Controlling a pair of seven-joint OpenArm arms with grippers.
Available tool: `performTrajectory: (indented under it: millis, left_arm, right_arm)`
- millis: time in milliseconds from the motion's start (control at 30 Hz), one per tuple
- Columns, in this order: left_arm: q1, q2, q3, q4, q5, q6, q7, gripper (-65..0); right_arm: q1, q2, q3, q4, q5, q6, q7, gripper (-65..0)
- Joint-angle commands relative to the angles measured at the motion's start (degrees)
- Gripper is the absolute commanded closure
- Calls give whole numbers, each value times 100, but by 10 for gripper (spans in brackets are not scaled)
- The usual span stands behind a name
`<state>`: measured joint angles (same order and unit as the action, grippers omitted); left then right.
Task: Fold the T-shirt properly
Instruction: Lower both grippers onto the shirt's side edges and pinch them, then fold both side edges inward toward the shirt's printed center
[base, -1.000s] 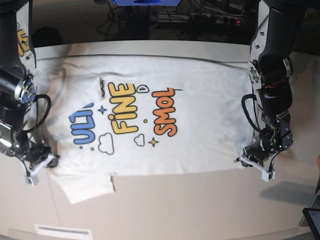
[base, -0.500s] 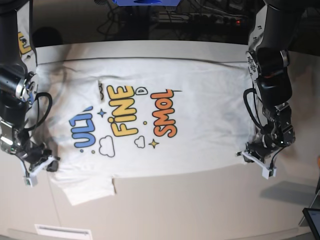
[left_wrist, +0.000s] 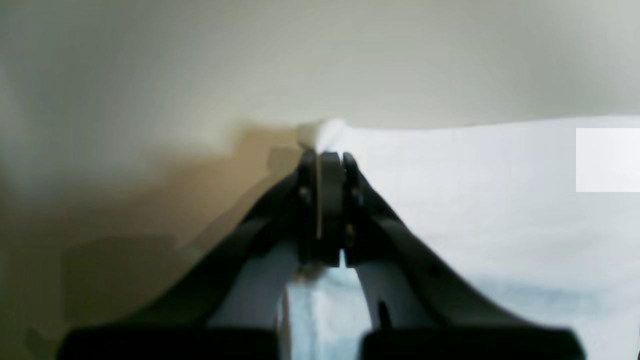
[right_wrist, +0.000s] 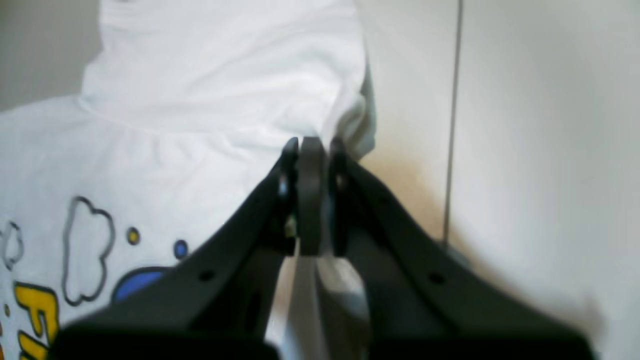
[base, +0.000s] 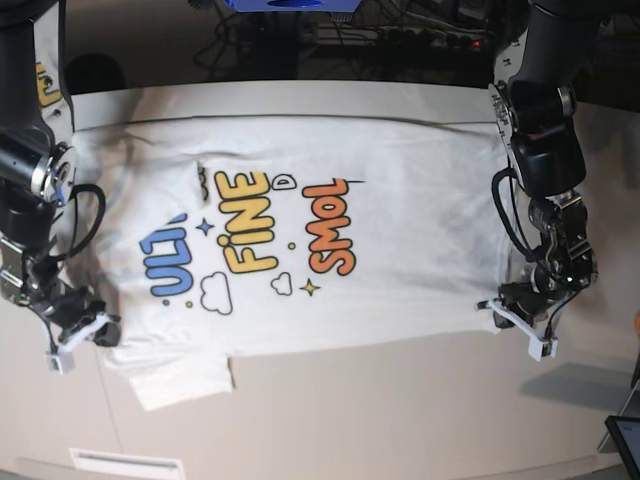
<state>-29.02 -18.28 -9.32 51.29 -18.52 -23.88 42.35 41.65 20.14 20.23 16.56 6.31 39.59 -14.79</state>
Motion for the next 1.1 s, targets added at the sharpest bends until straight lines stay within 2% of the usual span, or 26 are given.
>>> performTrajectory:
  millis: [0, 167, 233, 433, 533, 1067]
  left_arm:
    - [-162, -93, -13, 124, -69, 10, -125, 0]
    - [-162, -93, -13, 124, -77, 10, -116, 0]
    - [-162, -93, -13, 168, -86, 1, 60, 0]
    - [383, -31, -13, 1425, -60, -69, 244, 0]
    - [497, 39, -13, 1689, -51, -69, 552, 0]
    - [989, -5, -22, 2489, -51, -69, 605, 0]
  right_arm:
    - [147, 127, 4, 89, 121, 41, 129, -1]
    - [-187, 100, 4, 529, 130, 41, 103, -1]
    - [-284, 91, 12, 696, 130, 41, 103, -1]
    - [-477, 83, 21, 1144, 139, 41, 103, -1]
    - [-503, 83, 30, 1206, 139, 41, 103, -1]
    - [-679, 91, 39, 1470, 147, 41, 103, -1]
